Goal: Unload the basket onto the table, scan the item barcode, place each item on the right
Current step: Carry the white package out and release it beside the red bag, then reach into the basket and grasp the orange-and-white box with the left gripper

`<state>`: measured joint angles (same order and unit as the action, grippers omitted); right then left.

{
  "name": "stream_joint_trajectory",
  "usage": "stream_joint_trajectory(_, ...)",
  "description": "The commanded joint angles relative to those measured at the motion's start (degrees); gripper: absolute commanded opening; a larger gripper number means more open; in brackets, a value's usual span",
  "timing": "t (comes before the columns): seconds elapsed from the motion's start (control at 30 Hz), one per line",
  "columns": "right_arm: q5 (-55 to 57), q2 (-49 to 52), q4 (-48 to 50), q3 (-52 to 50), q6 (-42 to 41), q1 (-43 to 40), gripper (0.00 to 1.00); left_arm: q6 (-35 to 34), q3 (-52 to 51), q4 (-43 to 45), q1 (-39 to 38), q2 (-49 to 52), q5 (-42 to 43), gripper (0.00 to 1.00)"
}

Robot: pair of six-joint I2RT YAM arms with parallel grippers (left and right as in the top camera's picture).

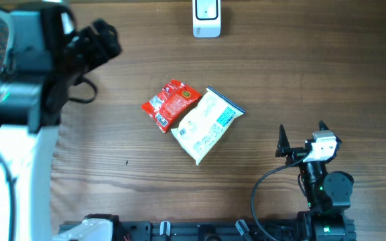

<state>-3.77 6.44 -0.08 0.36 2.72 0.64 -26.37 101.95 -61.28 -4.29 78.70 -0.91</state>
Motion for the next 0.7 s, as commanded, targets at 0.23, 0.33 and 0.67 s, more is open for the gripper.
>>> stream_joint_trajectory(0.23, 0.83, -0.20, 0.13, -0.04, 0.15, -0.17, 1.00, 2.12, 8.37, 0.50, 19.74, -6.51, -22.34, 0.97)
stream_joint_trajectory(0.33, 0.83, -0.20, 0.13, -0.04, 0.15, -0.17, 1.00, 1.92, 8.31, -2.29, 27.32, -3.76, -22.32, 1.00)
stream_joint_trajectory(0.67, 0.83, -0.20, 0.13, -0.04, 0.15, -0.17, 1.00, -1.60, 8.15, -8.44, 42.93, 14.99, -22.08, 1.00)
